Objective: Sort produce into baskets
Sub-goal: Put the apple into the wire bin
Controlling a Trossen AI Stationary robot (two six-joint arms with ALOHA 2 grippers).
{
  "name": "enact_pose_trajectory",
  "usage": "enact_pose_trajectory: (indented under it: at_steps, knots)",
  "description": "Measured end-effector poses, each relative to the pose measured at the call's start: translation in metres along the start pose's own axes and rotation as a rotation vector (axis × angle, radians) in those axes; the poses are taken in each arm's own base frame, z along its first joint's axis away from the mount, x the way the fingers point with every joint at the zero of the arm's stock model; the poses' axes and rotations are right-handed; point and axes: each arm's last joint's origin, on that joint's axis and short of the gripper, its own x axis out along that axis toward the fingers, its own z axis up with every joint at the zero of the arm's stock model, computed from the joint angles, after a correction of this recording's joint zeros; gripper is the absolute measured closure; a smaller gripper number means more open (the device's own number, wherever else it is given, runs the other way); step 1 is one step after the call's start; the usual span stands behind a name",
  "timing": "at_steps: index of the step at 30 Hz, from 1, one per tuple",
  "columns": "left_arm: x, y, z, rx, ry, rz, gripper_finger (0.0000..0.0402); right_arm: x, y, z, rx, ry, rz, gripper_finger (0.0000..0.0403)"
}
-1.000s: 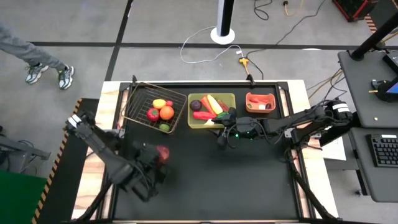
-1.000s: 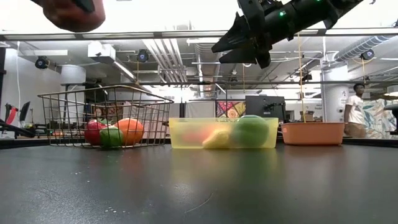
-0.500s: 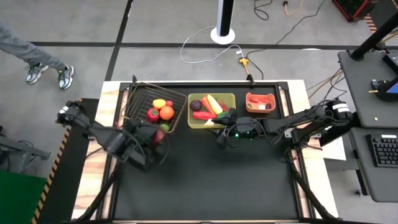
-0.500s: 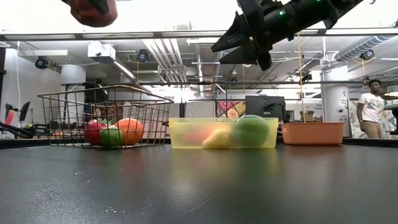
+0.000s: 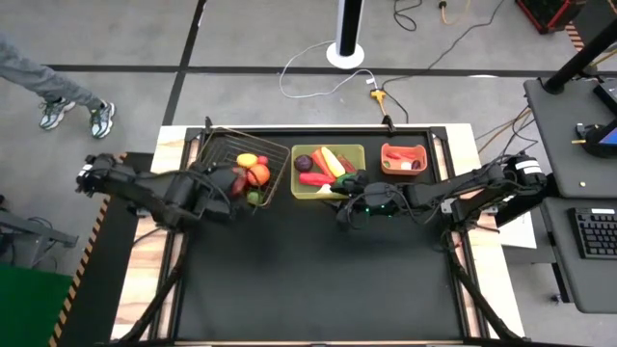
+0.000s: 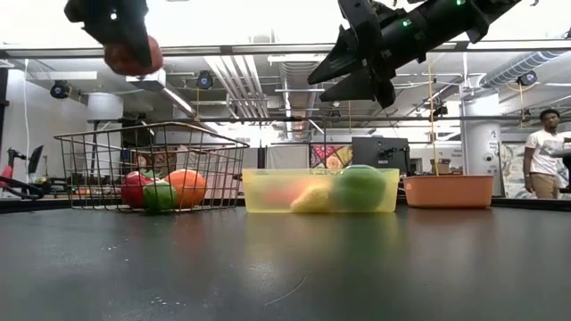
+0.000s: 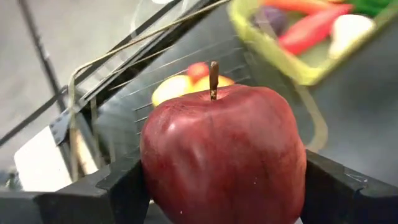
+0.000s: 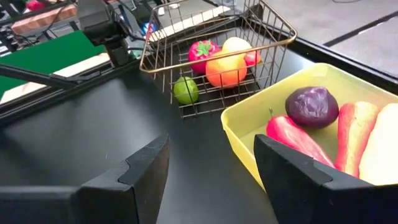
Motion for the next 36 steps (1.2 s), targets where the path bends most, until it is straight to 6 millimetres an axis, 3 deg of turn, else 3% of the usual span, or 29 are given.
enact_pose_trajectory:
  at_steps: [8, 15, 21, 28, 36]
  knots:
    - [0.046, 0.032, 0.020, -0.047, 0.094, 0.170, 0.0109, 0.000, 0.000, 0.000, 0.008, 0.000, 0.000, 0.0179]
    - [0.095, 0.050, 0.045, 0.015, 0.216, 0.116, 0.0109, 0.000, 0.000, 0.000, 0.008, -0.001, 0.000, 0.0179]
    - [0.127, 0.071, 0.055, 0.086, 0.362, 0.053, 0.0109, 0.000, 0.000, 0.000, 0.007, -0.001, -0.001, 0.0179]
    - [0.155, 0.082, 0.058, 0.159, 0.465, 0.065, 0.0109, 0.000, -0.001, 0.000, 0.003, 0.001, -0.003, 0.0179]
    - [0.173, 0.082, 0.056, 0.318, 0.555, 0.042, 0.0109, 0.000, -0.001, 0.000, 0.002, 0.006, -0.004, 0.0179]
